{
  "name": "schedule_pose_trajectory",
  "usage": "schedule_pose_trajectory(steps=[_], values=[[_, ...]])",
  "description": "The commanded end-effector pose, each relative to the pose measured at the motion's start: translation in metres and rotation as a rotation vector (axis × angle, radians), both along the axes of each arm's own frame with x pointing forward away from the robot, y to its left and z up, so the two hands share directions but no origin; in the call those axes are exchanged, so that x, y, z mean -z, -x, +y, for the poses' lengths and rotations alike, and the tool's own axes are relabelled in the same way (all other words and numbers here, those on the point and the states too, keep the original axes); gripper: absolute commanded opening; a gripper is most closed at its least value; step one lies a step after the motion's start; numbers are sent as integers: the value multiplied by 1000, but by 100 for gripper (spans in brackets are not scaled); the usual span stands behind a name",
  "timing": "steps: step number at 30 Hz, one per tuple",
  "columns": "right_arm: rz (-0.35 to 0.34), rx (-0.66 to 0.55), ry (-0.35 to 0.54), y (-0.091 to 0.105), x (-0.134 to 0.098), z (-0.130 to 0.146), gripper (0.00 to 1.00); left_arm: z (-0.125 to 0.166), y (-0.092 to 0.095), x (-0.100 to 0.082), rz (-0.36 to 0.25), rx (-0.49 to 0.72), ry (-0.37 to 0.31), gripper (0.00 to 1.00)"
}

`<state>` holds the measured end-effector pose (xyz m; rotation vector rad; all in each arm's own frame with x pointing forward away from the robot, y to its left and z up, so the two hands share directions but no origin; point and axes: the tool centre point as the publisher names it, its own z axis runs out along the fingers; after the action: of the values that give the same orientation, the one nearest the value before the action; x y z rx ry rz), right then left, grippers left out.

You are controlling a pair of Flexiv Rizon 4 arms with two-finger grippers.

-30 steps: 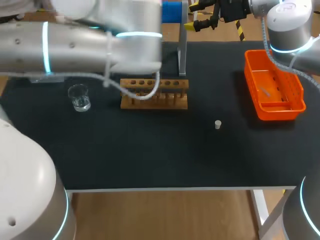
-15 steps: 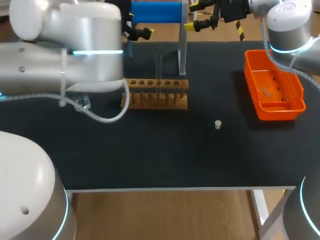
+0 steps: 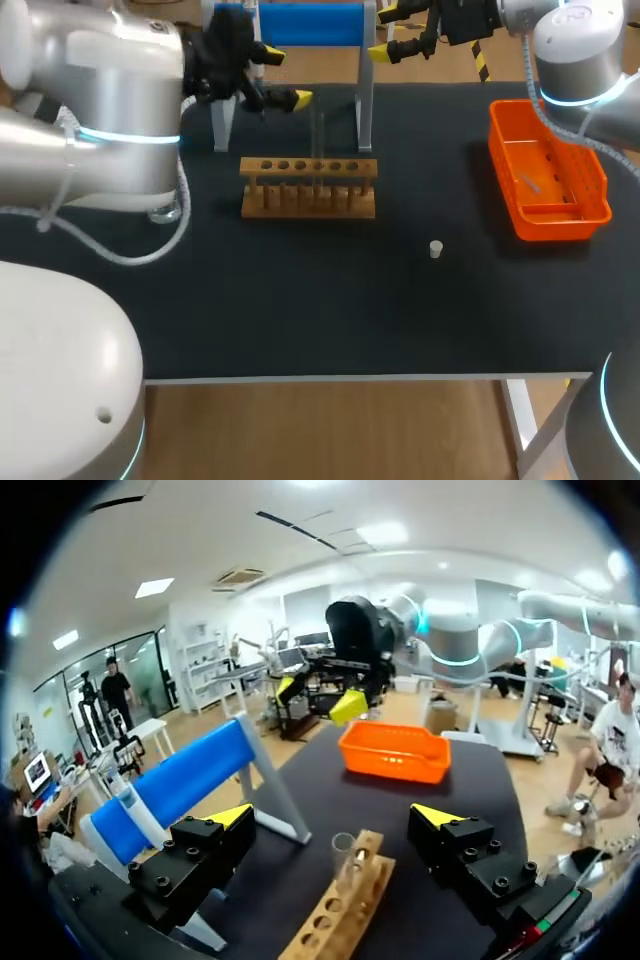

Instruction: Invert the test tube, pick up the pipette, mount the tip to pipette, aspirate from beaker and dispense into the tube, eject the tip, return the pipette, and cap with the stopper.

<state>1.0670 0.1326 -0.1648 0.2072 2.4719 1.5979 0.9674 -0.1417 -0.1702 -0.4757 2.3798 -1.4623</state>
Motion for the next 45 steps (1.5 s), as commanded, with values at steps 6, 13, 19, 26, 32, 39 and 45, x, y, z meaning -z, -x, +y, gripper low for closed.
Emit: schedule_pose_trajectory(steps=[6,13,19,26,32,39,45], values=[[2,0,3,0,-1,-1,100,-7,2,21,67,180,20,100],[2,0,3,0,-1,-1,100,-8,-1,31,62,214,25,100],[2,0,3,0,-1,-1,100,-8,-6,40,62,232,10,100],[2,0,3,0,-1,-1,100,-12,-13,51,60,244,2,100],[2,0,3,0,-1,-1,100,-15,-16,56,58,243,5,100],[2,0,3,0,-1,-1,100,-20,-17,68,76,220,-8,100],[2,0,3,0,-1,-1,100,-22,-20,72,79,216,-14,100]])
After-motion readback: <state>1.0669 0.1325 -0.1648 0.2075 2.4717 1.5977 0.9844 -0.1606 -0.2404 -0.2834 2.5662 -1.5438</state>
